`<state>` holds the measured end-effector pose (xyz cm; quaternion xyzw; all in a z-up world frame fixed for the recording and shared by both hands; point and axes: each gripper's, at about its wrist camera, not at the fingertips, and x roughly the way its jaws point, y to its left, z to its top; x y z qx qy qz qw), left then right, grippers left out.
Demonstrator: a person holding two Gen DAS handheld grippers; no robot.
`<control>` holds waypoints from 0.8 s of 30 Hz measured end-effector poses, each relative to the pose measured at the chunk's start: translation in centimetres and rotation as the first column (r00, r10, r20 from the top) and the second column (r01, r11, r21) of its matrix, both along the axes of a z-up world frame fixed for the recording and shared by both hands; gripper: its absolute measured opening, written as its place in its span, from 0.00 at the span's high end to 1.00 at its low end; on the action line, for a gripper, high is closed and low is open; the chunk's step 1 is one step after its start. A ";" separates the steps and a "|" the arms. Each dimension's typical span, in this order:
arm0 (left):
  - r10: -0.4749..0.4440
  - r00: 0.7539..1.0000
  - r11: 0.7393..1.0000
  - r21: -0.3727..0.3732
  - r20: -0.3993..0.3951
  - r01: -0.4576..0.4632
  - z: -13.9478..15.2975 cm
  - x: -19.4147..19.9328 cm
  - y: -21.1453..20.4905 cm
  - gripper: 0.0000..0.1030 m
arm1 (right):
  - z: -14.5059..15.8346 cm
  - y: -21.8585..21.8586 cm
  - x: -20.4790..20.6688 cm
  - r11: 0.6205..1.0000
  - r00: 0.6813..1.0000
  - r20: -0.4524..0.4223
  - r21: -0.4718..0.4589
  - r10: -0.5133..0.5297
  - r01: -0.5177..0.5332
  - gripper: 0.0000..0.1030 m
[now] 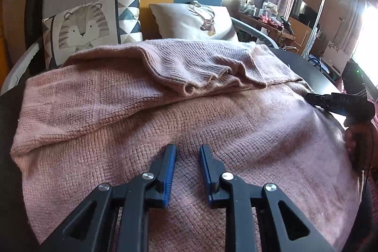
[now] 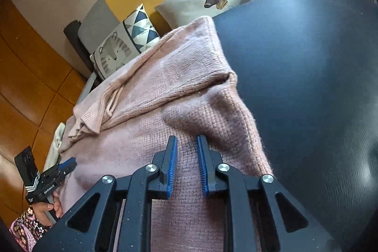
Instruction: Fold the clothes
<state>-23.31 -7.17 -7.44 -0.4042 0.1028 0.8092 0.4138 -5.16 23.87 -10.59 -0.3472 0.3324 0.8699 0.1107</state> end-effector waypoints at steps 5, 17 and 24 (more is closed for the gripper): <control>0.018 0.998 0.999 -0.042 -0.052 -0.020 1.6 0.9 0.5 0.79 | 2.2 -3.8 -1.2 0.995 0.996 0.083 0.092 0.038 -0.046 0.80; -0.149 0.970 0.973 -0.202 -0.190 0.110 0.7 11.4 0.6 0.78 | 0.8 -21.6 -4.6 0.846 0.890 0.310 0.317 0.335 -0.429 0.79; -0.150 0.970 0.977 -0.178 -0.193 0.116 0.6 13.9 -2.7 0.78 | 0.5 -22.4 3.1 0.799 0.866 0.333 0.360 0.373 -0.482 0.62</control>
